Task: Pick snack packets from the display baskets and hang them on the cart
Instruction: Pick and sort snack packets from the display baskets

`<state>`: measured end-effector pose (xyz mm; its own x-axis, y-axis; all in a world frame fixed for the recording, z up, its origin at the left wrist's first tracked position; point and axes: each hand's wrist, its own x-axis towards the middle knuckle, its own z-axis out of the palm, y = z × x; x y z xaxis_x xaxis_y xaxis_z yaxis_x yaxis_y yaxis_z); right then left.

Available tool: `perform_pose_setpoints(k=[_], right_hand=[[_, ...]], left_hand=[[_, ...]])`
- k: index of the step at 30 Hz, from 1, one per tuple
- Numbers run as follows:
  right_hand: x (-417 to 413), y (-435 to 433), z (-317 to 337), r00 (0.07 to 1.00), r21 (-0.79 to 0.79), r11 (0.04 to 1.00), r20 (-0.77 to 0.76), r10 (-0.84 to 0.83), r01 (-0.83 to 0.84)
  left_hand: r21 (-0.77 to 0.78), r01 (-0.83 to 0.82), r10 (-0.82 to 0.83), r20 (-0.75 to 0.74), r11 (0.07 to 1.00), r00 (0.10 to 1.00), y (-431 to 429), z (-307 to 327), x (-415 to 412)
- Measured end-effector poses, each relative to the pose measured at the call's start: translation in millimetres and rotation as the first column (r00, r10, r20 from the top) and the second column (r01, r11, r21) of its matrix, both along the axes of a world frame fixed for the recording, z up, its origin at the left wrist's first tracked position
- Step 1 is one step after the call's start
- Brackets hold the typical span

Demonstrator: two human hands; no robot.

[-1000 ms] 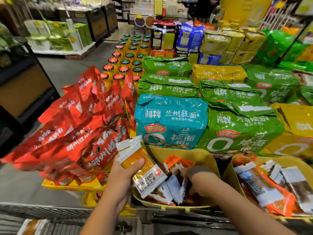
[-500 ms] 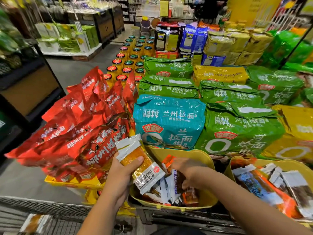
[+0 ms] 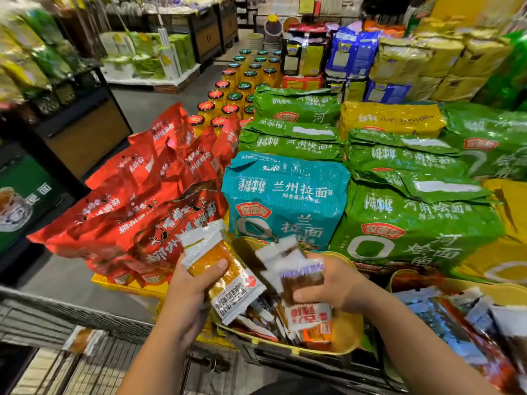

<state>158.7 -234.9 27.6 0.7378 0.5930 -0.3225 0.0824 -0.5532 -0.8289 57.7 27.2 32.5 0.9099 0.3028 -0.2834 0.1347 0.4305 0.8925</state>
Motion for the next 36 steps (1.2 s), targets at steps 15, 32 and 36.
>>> perform_pose_setpoints(k=[15,32,36], right_hand=[[-28.6,42.2,-38.4,0.978,0.041,0.984,-0.124,-0.167,0.173],[-25.9,29.1,22.5,0.771,0.502,0.761,-0.636,0.003,0.411],[-43.3,45.1,27.7,0.624,0.409,0.786,-0.780,0.039,0.463]], left_hand=[[0.091,-0.209,0.214,-0.044,0.974,0.976,-31.8,-14.3,-33.1],[0.004,-0.453,0.449,-0.142,0.891,0.882,-45.4,-6.7,-111.6],[0.000,-0.500,0.494,-0.151,0.866,0.856,-44.6,-1.1,-129.6]])
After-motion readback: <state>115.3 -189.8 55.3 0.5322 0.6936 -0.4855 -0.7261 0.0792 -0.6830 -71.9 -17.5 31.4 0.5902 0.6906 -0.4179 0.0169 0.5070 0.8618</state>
